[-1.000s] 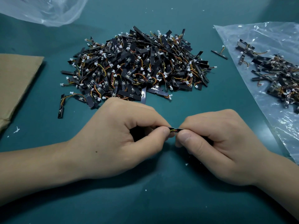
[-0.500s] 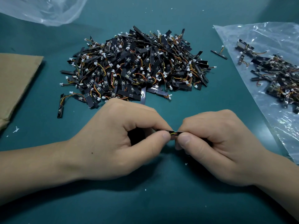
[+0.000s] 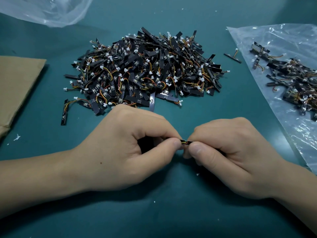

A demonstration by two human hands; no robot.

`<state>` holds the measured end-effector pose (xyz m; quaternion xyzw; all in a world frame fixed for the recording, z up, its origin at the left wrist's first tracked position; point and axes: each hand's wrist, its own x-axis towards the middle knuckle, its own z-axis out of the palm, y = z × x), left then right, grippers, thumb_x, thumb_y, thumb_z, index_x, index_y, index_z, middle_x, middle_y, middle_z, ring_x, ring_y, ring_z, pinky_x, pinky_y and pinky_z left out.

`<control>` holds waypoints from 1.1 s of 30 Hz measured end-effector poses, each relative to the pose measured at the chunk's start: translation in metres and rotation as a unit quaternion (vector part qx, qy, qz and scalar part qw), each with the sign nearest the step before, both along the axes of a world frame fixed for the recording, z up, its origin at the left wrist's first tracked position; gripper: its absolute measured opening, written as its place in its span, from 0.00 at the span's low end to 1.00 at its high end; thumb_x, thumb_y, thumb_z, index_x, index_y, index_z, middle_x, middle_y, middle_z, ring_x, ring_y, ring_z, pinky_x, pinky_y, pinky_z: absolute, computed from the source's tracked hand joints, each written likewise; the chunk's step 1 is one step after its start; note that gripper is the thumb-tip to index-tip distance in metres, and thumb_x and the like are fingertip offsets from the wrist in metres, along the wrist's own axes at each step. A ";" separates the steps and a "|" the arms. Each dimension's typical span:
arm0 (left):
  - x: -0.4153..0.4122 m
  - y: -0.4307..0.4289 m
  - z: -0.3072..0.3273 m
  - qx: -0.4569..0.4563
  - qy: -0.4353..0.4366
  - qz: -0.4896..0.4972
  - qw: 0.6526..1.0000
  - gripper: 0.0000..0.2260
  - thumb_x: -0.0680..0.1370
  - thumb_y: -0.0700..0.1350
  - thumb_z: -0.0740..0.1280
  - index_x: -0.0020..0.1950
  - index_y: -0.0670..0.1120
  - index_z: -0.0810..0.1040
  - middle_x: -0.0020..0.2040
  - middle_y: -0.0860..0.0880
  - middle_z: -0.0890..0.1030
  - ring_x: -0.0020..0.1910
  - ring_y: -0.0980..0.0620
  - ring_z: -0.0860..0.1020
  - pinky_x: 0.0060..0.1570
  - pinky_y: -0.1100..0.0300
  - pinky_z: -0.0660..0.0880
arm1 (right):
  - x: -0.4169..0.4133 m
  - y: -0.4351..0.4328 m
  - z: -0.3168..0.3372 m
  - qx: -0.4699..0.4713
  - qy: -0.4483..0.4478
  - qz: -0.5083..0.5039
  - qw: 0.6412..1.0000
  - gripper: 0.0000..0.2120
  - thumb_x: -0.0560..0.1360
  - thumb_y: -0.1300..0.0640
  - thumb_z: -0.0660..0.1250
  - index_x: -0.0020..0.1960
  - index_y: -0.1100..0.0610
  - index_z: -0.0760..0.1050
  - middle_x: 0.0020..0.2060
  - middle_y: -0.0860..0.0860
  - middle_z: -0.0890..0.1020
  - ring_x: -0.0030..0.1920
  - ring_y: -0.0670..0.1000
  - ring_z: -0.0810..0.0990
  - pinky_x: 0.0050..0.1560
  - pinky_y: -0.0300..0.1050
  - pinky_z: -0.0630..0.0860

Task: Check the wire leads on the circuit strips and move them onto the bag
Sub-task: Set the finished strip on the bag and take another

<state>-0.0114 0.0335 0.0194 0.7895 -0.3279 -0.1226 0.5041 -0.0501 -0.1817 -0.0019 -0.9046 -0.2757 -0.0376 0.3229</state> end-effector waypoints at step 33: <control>-0.002 0.001 -0.002 0.035 -0.069 0.014 0.997 0.29 0.71 0.58 0.54 0.48 0.36 0.85 0.37 0.51 0.78 0.39 0.51 0.73 0.47 0.49 0.72 | 0.000 0.001 0.002 -0.015 0.002 -0.004 1.000 0.17 0.82 0.51 0.58 0.41 0.54 0.80 0.31 0.44 0.74 0.33 0.46 0.73 0.35 0.49 0.72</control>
